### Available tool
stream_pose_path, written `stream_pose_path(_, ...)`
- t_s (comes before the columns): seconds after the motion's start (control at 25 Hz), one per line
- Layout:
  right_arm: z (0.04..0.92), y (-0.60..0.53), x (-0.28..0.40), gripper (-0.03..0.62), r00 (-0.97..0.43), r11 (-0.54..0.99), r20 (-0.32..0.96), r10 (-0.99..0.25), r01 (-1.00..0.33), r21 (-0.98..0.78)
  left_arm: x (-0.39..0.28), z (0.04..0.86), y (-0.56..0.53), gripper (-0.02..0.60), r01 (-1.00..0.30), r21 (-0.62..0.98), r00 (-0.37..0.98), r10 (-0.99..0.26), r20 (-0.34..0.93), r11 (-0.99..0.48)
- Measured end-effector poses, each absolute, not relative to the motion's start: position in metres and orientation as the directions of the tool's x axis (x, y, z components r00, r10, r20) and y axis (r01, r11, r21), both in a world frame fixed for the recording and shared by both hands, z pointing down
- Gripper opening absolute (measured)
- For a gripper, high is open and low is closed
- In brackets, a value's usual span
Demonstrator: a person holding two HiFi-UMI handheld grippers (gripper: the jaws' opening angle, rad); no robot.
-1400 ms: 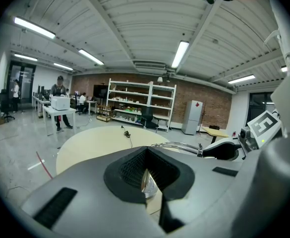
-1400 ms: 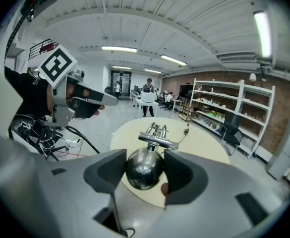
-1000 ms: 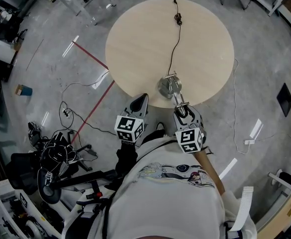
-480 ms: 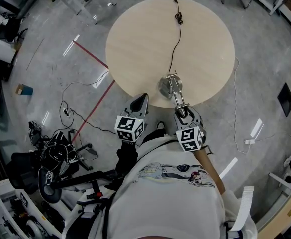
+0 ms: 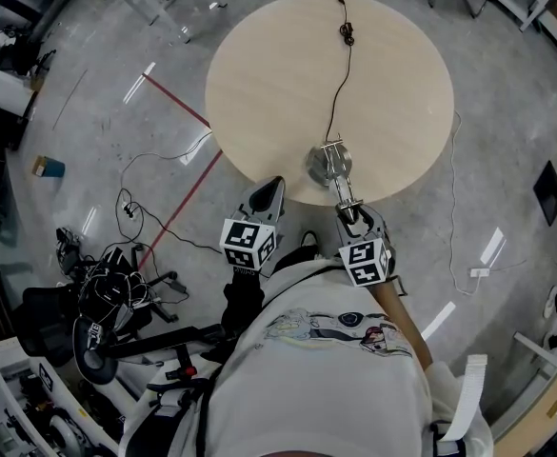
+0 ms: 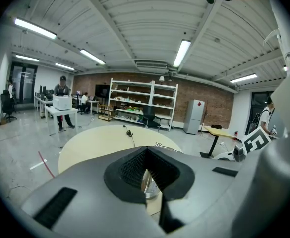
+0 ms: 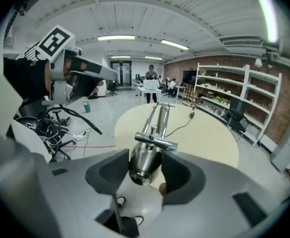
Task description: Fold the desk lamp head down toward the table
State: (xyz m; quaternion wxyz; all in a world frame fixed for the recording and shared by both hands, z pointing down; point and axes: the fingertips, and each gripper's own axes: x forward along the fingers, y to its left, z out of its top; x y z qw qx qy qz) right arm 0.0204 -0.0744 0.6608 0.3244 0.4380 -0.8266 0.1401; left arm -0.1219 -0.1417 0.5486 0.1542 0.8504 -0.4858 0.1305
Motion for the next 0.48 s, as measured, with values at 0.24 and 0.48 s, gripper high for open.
stream_pose_path(0.24,0.67,-0.072,0.02,0.204,-0.407,0.576,0.682,-0.608,-0.817,0.026,-0.126,0.545,-0.14,0.002,-0.87,0.132,0.488,-0.79,0.371,-0.475)
stream_pose_path(0.48,0.682,-0.074,0.02,0.195,-0.416,0.58,0.707,-0.572,-0.814,-0.01,-0.13,0.545,-0.142,0.002,-0.875,0.131,0.479,-0.795,0.372,-0.466)
